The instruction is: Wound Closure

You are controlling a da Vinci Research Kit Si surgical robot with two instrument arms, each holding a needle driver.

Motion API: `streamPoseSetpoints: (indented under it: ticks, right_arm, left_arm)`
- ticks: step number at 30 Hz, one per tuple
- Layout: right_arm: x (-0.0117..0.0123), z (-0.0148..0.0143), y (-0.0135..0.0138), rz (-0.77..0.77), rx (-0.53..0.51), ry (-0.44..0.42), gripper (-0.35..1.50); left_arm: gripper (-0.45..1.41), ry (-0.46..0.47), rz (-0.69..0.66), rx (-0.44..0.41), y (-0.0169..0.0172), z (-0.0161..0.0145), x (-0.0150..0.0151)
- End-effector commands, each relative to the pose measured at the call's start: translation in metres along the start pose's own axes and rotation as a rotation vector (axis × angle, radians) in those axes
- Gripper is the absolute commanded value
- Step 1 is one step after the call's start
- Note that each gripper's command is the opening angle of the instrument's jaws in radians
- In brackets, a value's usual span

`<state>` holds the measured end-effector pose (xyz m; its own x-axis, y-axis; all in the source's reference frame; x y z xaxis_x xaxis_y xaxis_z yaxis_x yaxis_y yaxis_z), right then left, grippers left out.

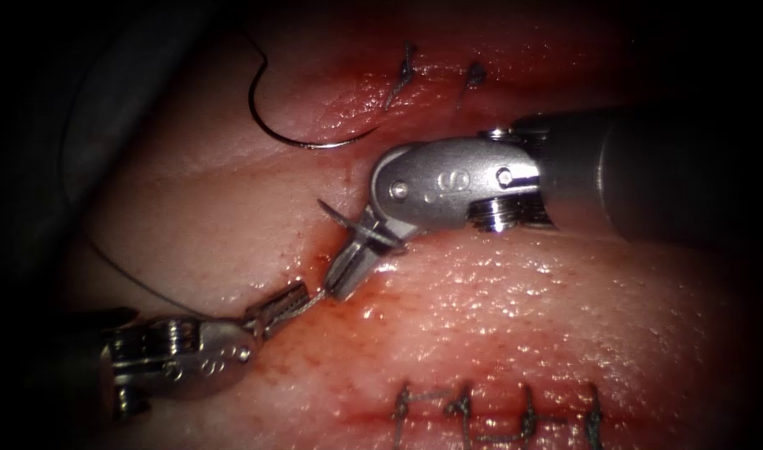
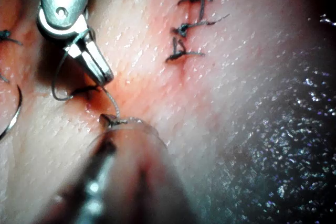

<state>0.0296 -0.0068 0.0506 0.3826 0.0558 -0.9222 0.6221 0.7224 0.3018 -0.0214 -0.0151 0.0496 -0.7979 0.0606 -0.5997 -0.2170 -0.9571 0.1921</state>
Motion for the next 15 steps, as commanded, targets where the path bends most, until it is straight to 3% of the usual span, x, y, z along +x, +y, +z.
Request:
streamPoseSetpoints:
  ticks: [1,15]
  right_arm:
    - [-0.0003,0.0003,0.0009,0.002,-0.010,0.000,-0.35]
    - [-0.0028,-0.0011,0.0035,0.036,-0.080,-0.010,-0.35]
  left_arm:
    - [-0.45,0.000,0.001,-0.003,0.0007,0.0003,0.0001]
    - [-0.45,-0.007,0.011,-0.015,0.0041,-0.0040,0.0008]
